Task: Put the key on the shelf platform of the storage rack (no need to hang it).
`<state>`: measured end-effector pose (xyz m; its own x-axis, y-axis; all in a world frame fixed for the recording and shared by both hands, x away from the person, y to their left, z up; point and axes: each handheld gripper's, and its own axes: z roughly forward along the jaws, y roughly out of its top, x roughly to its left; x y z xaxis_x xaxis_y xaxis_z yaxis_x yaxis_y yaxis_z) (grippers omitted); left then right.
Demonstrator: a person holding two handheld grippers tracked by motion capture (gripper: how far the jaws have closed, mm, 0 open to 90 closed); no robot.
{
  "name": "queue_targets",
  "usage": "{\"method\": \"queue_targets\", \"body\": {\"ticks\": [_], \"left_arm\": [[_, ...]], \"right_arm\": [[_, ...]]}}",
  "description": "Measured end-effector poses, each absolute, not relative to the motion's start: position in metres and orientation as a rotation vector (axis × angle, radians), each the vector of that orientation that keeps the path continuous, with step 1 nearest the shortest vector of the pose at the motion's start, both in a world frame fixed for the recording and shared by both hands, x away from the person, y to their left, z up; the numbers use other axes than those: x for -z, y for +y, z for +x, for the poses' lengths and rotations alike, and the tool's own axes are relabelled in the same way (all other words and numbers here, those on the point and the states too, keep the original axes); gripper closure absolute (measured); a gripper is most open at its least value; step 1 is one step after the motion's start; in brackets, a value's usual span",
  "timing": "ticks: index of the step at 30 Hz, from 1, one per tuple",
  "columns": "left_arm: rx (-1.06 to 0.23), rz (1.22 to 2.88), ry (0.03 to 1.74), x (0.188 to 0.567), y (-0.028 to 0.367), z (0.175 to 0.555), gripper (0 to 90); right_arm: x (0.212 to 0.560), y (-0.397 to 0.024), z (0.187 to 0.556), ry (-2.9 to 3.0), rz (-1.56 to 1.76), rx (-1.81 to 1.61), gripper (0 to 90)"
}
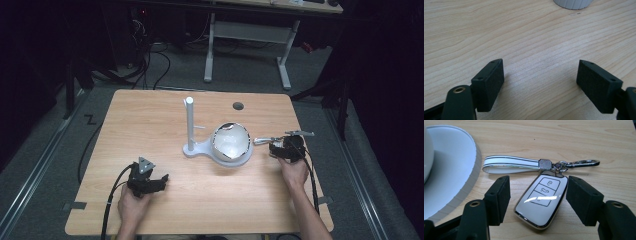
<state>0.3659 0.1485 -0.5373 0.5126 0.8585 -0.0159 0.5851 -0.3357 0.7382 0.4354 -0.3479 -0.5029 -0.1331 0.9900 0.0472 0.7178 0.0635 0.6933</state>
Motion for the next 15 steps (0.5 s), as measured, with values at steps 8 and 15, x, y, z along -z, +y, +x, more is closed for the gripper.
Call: {"method": "queue_targets", "body": {"ticks": [8, 15], "left_arm": [[-0.498, 2.052, 1.174, 0.537, 0.149, 0.366, 22.5], [-0.498, 2.052, 1.174, 0.537, 0.149, 0.366, 22.7]], "right_arm": [[0.512, -0.347, 0.44, 1.906, 1.726, -0.794, 35.4], [0.52, -0.346, 0.444, 1.899, 1.739, -0.76, 36.9]]}}
